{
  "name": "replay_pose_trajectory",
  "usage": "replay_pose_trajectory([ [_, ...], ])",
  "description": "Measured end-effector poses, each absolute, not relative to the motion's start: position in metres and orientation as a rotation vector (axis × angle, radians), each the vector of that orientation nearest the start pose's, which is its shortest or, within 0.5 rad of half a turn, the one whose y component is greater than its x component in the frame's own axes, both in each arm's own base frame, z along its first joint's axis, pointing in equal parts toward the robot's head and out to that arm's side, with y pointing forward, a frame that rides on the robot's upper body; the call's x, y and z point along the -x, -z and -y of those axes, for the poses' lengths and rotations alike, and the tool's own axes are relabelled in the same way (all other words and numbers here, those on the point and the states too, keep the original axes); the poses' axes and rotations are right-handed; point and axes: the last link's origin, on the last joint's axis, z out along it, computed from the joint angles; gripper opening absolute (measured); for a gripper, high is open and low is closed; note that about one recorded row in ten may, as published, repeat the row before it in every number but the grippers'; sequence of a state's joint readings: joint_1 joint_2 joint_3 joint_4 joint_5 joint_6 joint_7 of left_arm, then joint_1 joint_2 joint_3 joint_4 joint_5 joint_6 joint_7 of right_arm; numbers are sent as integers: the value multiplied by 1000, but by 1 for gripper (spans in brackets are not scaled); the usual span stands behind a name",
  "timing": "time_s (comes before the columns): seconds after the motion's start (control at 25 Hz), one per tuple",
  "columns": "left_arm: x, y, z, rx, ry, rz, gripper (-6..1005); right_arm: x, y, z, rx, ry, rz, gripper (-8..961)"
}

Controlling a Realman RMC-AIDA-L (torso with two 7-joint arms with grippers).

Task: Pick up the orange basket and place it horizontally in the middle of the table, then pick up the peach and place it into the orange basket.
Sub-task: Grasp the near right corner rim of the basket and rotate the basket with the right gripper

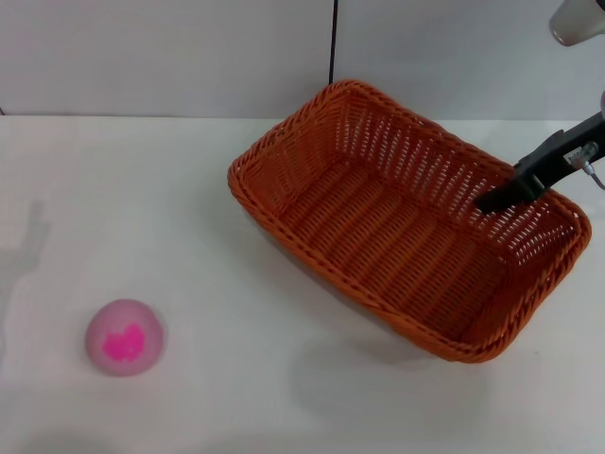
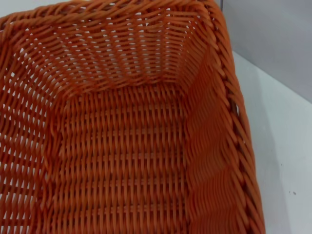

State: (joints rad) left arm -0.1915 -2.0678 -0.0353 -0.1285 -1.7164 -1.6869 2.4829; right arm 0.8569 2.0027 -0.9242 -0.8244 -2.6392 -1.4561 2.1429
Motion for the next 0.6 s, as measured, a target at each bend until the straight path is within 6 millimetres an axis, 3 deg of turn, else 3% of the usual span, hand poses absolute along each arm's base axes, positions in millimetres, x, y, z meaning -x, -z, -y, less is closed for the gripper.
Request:
replay_pose_trajectory([
  [0.2,362,-26,-214,1252,1213,761,843,-216,-25,-412,2669,355,-907,495],
  [0.4,363,-26,-213,1251,1212,762,842,-217,-25,-412,2668,344,-914,277],
  [0.6,363,-26,-213,1251,1213,761,842,-213,-32,-412,2679,226,-946,180],
])
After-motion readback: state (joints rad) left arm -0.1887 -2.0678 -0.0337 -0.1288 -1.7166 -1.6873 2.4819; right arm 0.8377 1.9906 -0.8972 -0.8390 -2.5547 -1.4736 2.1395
